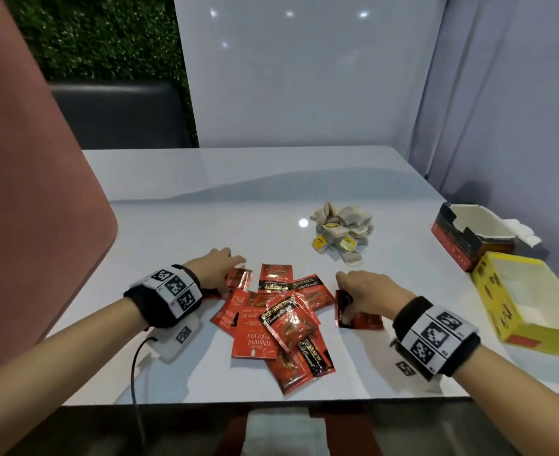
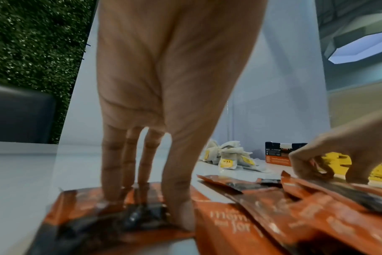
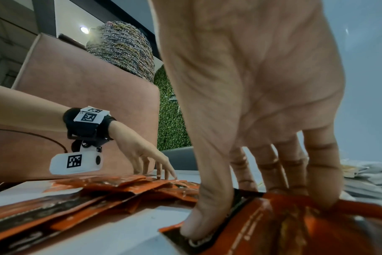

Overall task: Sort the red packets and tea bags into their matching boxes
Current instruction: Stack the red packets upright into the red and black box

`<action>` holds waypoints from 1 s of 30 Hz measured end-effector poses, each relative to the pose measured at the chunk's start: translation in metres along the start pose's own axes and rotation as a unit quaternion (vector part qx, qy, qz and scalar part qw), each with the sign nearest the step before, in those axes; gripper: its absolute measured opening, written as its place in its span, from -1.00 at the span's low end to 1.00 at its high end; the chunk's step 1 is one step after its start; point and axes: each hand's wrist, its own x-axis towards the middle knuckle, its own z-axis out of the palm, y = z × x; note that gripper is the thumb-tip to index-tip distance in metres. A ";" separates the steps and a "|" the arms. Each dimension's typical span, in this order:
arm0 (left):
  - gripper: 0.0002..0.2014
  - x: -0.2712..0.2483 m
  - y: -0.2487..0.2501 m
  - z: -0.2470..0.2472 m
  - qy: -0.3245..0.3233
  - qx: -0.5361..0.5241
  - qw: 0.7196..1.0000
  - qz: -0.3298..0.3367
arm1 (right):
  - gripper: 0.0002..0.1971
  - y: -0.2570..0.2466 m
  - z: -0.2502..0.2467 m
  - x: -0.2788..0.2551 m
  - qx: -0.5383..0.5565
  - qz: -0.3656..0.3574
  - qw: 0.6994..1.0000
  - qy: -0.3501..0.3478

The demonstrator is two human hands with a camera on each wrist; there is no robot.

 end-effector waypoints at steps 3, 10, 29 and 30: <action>-0.22 -0.003 -0.005 -0.001 -0.023 -0.039 0.998 -0.039 | -0.53 -0.002 0.001 -0.011 -0.002 0.001 1.000 -0.012; -0.57 -0.011 -0.017 -0.021 0.010 -0.120 0.993 -0.014 | -0.82 0.016 -0.012 -0.030 0.142 0.003 0.989 0.045; -0.68 -0.102 0.072 0.010 0.174 -0.807 0.564 0.037 | -0.88 -0.082 -0.028 -0.045 0.709 -0.066 0.685 0.154; -0.69 -0.101 0.078 0.015 0.171 -0.818 0.548 0.044 | -0.89 -0.087 -0.028 -0.044 0.718 -0.055 0.676 0.157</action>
